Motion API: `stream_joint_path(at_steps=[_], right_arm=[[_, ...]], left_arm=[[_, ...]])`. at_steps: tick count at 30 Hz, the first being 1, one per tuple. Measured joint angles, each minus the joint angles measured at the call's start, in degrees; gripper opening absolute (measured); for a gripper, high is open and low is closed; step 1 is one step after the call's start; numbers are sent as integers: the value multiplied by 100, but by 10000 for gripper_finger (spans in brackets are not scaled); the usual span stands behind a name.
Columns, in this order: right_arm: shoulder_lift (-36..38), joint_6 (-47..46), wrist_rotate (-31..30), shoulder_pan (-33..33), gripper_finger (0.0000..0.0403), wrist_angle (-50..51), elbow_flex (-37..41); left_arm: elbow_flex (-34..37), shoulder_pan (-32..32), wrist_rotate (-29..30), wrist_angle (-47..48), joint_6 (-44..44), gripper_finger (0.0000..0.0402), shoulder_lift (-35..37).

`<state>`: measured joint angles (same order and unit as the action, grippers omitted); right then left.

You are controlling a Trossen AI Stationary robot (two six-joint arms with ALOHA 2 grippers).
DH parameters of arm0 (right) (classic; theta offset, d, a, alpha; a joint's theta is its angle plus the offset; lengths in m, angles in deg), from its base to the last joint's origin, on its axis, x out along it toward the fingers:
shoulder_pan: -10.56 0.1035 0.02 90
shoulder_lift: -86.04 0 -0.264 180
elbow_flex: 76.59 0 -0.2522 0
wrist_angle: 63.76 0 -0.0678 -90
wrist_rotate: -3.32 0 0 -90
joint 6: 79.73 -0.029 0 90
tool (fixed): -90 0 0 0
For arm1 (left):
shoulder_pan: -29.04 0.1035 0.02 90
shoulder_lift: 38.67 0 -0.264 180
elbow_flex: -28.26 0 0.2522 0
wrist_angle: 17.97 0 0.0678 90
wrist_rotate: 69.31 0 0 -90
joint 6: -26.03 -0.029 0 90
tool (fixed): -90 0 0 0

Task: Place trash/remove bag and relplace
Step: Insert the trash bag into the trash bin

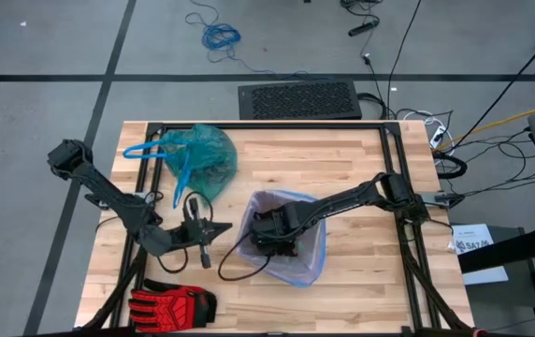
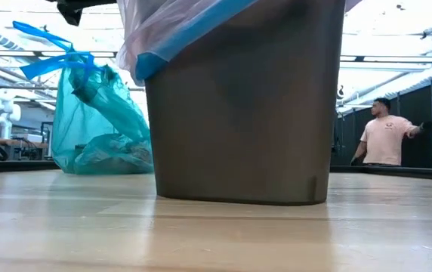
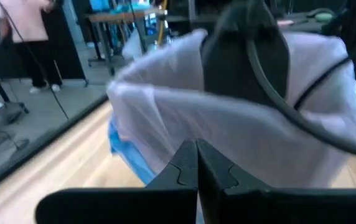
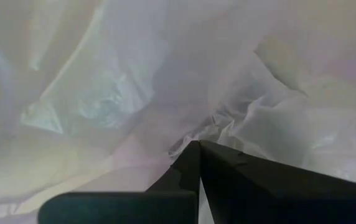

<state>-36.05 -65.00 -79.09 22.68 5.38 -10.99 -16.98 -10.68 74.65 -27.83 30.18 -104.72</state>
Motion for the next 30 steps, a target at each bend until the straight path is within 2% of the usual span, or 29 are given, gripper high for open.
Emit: stream_joint_path(at_steps=[2,7,18,23,30], right_arm=[[0,1,1,3,0,-1,0],[0,-7,1,14,0,8,0],[0,-12,-4,49,0,6,0],[0,26,-4,88,0,15,0],[0,30,-4,90,0,120,2]], left_arm=[[0,91,-227,-376,-387,0,50],[-2,391,-1335,-1107,-1270,0,195],[-2,1744,-3403,-1135,-916,0,65],[-4,2147,-3664,-915,-447,0,-121],[-22,2260,-3764,-976,-292,0,-316]])
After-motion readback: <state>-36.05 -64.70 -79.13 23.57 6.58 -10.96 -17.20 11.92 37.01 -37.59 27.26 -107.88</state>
